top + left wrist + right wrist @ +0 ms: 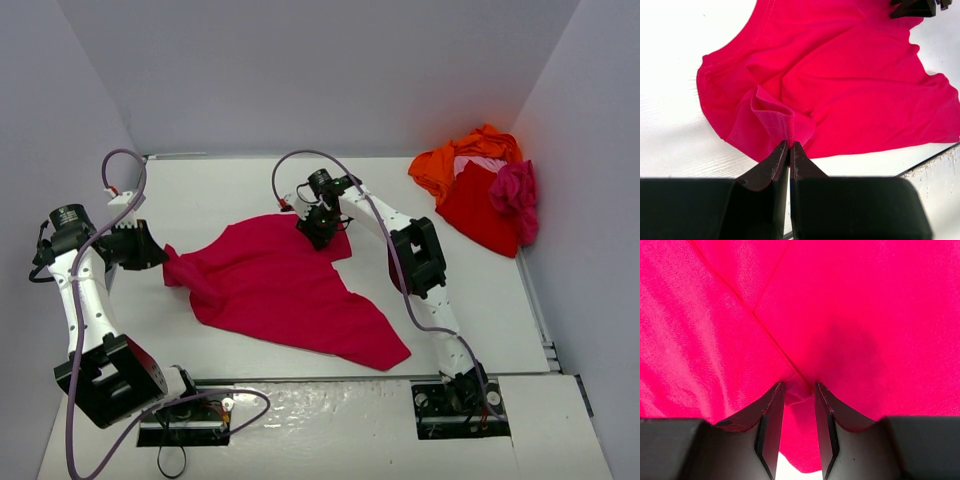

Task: Fold and stack the t-shirts
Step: Flatten out the tshirt

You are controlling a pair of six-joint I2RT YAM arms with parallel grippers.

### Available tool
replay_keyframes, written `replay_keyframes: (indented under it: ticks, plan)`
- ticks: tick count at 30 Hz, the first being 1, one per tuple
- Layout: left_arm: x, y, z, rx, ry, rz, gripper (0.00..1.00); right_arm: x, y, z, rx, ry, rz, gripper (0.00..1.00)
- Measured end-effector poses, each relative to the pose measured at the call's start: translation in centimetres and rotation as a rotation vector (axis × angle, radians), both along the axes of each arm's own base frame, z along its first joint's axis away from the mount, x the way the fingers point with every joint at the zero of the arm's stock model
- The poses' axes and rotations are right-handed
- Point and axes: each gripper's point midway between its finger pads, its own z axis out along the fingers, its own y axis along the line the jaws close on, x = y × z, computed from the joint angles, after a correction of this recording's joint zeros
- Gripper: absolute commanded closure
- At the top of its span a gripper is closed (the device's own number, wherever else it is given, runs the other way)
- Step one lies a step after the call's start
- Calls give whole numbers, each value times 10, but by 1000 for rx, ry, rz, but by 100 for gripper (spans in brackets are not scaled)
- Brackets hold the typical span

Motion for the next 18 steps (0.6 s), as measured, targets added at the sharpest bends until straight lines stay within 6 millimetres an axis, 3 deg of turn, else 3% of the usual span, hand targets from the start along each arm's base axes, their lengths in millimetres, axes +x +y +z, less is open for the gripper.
replay_keyframes:
  ticks: [6, 7, 9, 18]
  plan:
    - [1, 1, 0, 4, -2, 1, 100, -1, 0, 0, 4, 4, 11, 76]
    - [1, 1, 0, 4, -2, 1, 100, -2, 1, 0, 5, 3, 17, 92]
    - [1, 1, 0, 5, -2, 2, 100, -3, 1, 0, 5, 6, 26, 100]
    - [6, 9, -4, 32, -3, 50, 100, 0, -4, 0, -34, -17, 3, 100]
